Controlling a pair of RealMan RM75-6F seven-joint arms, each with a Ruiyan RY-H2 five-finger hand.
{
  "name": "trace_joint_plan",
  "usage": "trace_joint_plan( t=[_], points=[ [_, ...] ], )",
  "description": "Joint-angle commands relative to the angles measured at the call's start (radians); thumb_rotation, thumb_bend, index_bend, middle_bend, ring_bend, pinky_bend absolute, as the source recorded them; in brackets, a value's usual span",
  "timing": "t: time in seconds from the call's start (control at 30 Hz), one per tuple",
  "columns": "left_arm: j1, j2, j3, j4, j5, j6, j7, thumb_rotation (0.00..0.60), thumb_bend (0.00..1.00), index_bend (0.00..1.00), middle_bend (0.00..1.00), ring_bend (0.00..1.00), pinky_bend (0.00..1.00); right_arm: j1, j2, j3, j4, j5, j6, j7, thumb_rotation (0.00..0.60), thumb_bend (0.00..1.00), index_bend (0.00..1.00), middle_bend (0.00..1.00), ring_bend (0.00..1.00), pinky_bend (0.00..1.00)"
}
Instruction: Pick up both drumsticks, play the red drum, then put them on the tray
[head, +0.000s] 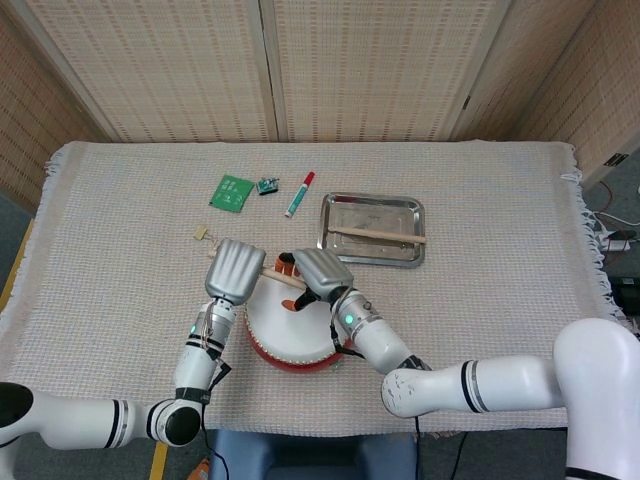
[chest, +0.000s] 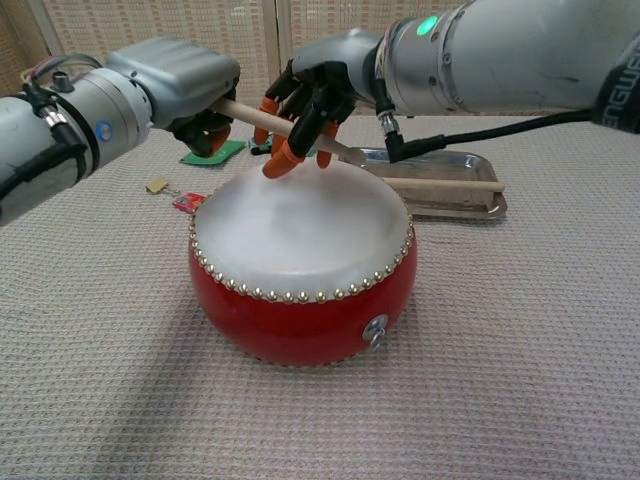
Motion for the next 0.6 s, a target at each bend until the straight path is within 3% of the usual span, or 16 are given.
trace_joint_plan(
  t=[0.03, 0.3, 0.47, 0.6],
  points=[
    [-0.002, -0.005, 0.005, 0.0, 0.006, 0.009, 0.004, 0.6, 0.62, 0.96, 1.0, 0.96, 1.0, -0.002, -0.025, 0.009, 0.011, 0.0, 0.027, 0.002, 0.6, 0.22, 0.5, 0.5, 0.43, 0.55],
    [-0.007, -0.012, 0.021, 0.004, 0.016, 0.018, 0.011, 0.6, 0.62, 0.9, 1.0, 0.96, 1.0, -0.024, -0.107, 0.054, 0.043, -0.009, 0.121, 0.031, 0.6, 0.39, 0.71, 0.69, 0.62, 0.68],
    [-0.006, -0.011, 0.026, 0.003, 0.018, 0.018, 0.007, 0.6, 0.61, 0.83, 0.98, 0.95, 1.0, -0.04, -0.129, 0.073, 0.055, -0.017, 0.131, 0.035, 0.6, 0.41, 0.8, 0.77, 0.71, 0.74],
    [-0.006, -0.009, 0.031, 0.002, 0.018, 0.018, 0.006, 0.6, 0.55, 0.75, 0.94, 0.94, 1.0, -0.05, -0.139, 0.086, 0.061, -0.022, 0.128, 0.029, 0.6, 0.42, 0.85, 0.82, 0.76, 0.77]
  ],
)
